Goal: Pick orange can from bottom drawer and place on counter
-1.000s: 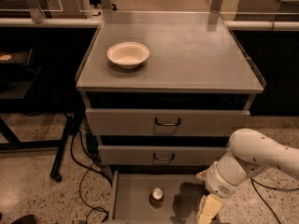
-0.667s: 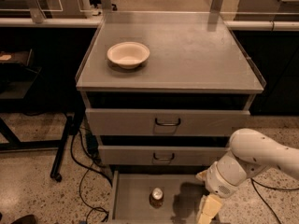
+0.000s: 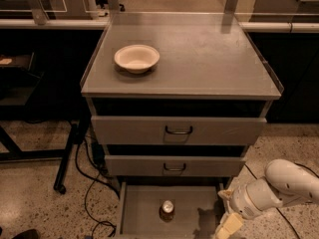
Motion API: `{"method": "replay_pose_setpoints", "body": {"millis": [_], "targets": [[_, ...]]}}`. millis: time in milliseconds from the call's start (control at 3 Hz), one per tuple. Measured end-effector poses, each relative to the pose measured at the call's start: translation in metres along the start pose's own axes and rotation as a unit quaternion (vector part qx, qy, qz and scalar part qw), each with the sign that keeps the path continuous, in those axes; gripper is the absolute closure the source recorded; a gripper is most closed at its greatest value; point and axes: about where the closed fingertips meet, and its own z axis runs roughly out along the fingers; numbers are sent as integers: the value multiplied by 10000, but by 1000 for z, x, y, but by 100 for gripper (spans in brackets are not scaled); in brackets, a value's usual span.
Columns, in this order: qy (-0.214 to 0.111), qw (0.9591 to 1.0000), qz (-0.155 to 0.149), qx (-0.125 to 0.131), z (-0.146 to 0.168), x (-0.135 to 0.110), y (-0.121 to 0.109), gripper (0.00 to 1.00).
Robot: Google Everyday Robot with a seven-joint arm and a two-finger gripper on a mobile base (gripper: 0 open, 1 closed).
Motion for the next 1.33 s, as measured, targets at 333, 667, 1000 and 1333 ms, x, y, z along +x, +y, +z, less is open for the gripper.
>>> {"method": "replay_pose_setpoints", "body": {"millis": [333, 667, 1000, 1333], "targets": [[-206, 9993, 290, -90, 22, 32, -27, 0], [-263, 9991, 311, -119, 29, 33, -28, 0], [-402, 9983, 383, -186, 43, 39, -30, 0], [-861, 9957, 233, -269, 106, 39, -67, 0]]}}
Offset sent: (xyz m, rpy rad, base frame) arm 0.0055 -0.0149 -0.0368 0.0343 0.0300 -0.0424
